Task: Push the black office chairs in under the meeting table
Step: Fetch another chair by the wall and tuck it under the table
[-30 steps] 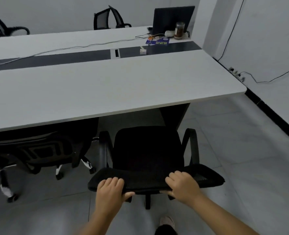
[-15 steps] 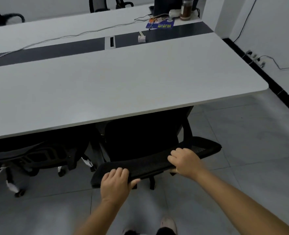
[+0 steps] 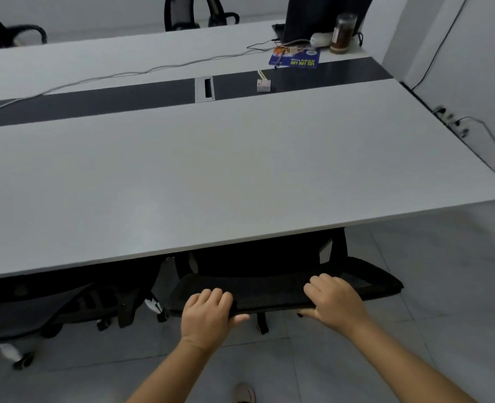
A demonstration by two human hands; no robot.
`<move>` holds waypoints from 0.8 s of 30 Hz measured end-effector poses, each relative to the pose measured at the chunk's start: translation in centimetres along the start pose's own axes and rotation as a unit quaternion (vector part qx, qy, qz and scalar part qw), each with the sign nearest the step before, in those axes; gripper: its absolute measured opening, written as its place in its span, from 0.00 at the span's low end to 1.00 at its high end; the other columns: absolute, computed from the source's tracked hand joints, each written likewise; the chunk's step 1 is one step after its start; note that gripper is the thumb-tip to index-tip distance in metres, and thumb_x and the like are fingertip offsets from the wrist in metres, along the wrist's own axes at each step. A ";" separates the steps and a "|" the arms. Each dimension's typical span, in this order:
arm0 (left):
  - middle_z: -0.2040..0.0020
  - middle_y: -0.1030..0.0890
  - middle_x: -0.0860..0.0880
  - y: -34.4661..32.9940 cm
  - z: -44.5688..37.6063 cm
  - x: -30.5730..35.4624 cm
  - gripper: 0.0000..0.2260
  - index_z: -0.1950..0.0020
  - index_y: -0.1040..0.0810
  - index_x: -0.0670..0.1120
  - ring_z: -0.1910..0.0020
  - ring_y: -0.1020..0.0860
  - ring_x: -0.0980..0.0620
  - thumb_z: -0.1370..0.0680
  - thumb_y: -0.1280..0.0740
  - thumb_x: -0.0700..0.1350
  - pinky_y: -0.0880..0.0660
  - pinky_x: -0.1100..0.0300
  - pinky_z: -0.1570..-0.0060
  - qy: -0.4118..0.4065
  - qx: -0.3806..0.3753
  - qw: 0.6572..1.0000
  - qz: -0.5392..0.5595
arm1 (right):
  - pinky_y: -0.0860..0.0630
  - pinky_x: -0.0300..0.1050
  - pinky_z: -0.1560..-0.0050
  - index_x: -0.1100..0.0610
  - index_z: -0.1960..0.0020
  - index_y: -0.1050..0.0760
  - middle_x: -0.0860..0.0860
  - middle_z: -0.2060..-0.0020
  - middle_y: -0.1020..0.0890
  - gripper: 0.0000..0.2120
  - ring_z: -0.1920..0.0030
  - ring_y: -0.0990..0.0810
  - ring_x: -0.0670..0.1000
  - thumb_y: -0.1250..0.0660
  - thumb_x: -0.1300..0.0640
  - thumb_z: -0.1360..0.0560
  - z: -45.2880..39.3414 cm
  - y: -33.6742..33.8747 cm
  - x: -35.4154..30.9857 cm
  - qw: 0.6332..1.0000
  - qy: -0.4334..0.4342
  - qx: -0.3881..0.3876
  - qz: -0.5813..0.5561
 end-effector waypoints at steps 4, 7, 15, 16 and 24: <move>0.76 0.28 0.50 -1.2 -2.5 -0.3 0.31 0.73 0.28 0.47 0.77 0.28 0.50 0.22 0.57 0.63 0.43 0.59 0.66 0.001 -0.002 1.000 0.005 | 0.37 0.38 0.79 0.56 0.73 0.31 0.49 0.77 0.30 0.23 0.77 0.31 0.49 0.43 0.37 0.34 -2.3 -1.1 2.3 1.000 -0.016 -0.010 0.019; 0.76 0.28 0.51 -2.0 -5.2 -0.6 0.32 0.73 0.28 0.47 0.77 0.29 0.50 0.22 0.58 0.63 0.44 0.59 0.66 0.010 -0.004 1.000 -0.003 | 0.38 0.37 0.79 0.56 0.73 0.32 0.50 0.77 0.30 0.22 0.77 0.31 0.50 0.42 0.37 0.35 -4.4 -1.9 4.4 0.999 -0.018 -0.017 0.036; 0.76 0.29 0.50 -2.7 -5.7 -0.3 0.23 0.66 0.37 0.47 0.78 0.30 0.50 0.22 0.55 0.62 0.43 0.59 0.67 -0.001 0.027 1.000 0.006 | 0.37 0.40 0.79 0.56 0.75 0.32 0.51 0.78 0.30 0.32 0.78 0.31 0.51 0.53 0.34 0.25 -4.4 -2.9 5.5 0.999 -0.009 0.026 0.019; 0.76 0.29 0.50 -2.6 -5.7 -0.3 0.23 0.67 0.37 0.47 0.78 0.30 0.50 0.21 0.55 0.61 0.43 0.59 0.67 0.002 0.036 0.999 0.003 | 0.37 0.40 0.78 0.56 0.74 0.32 0.50 0.78 0.30 0.32 0.78 0.31 0.51 0.53 0.34 0.25 -4.5 -2.9 5.6 0.999 -0.008 0.027 0.018; 0.74 0.28 0.49 -2.2 -4.8 0.0 0.24 0.64 0.35 0.47 0.76 0.28 0.48 0.23 0.55 0.65 0.42 0.59 0.65 0.064 0.033 0.997 -0.008 | 0.37 0.39 0.80 0.55 0.76 0.32 0.49 0.79 0.30 0.28 0.78 0.31 0.49 0.47 0.34 0.31 -4.3 -2.8 5.2 1.000 -0.001 0.026 0.005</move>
Point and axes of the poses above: each hand's wrist, its own z-axis away from the middle knuckle, its own y-axis out of the back of the hand, x = y × z, the point moved 4 cm from there along -z, towards the middle knuckle
